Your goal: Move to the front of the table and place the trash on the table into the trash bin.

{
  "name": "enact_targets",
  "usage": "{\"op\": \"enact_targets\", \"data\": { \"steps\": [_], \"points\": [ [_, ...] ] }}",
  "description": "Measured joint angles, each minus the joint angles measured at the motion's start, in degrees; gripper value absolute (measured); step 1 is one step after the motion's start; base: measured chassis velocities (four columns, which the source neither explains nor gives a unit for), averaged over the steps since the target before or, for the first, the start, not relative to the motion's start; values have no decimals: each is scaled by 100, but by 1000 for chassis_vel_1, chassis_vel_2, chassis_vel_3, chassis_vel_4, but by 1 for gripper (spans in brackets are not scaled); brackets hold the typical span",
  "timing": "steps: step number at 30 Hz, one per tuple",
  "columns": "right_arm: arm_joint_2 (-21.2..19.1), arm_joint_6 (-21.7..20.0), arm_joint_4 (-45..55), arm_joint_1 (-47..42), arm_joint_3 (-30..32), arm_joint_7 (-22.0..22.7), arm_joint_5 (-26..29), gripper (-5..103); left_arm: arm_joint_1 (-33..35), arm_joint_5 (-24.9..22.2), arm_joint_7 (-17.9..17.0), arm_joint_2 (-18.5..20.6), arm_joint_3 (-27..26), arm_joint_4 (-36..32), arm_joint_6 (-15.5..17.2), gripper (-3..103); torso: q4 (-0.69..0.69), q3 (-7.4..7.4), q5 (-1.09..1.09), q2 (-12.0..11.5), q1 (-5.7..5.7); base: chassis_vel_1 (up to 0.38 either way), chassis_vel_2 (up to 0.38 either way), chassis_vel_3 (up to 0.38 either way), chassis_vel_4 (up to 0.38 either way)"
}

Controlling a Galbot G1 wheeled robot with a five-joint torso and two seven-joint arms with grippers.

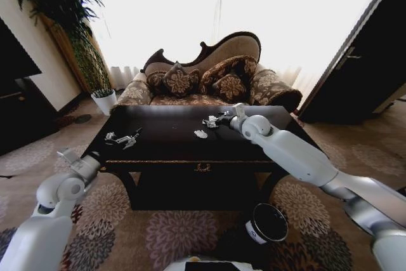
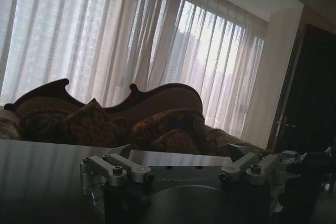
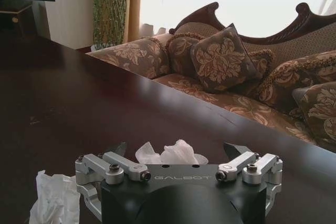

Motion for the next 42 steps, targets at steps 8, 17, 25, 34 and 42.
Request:
{"op": "enact_targets", "data": {
  "steps": [8,17,25,34,42],
  "points": [
    [11,34,-187,18,8,-118,-141,100,-65,2,12,-4,52,62,-14,100,0,0,0,0,0,0,0,0,0],
    [-36,37,-300,-32,18,-345,-313,100,-131,30,23,-14,127,116,-14,100,0,0,0,0,0,0,0,0,0],
    [-19,7,-418,-106,27,-498,-485,100,-128,30,27,-14,112,118,-14,100,0,0,0,0,0,0,0,0,0],
    [-15,146,-425,-188,80,-603,-561,76,-128,34,28,-15,107,135,-14,100,0,0,0,0,0,0,0,0,0],
    [-61,178,-355,-215,90,-687,-555,38,-137,37,27,-15,115,139,-14,100,0,0,0,0,0,0,0,0,0]
  ]
}}
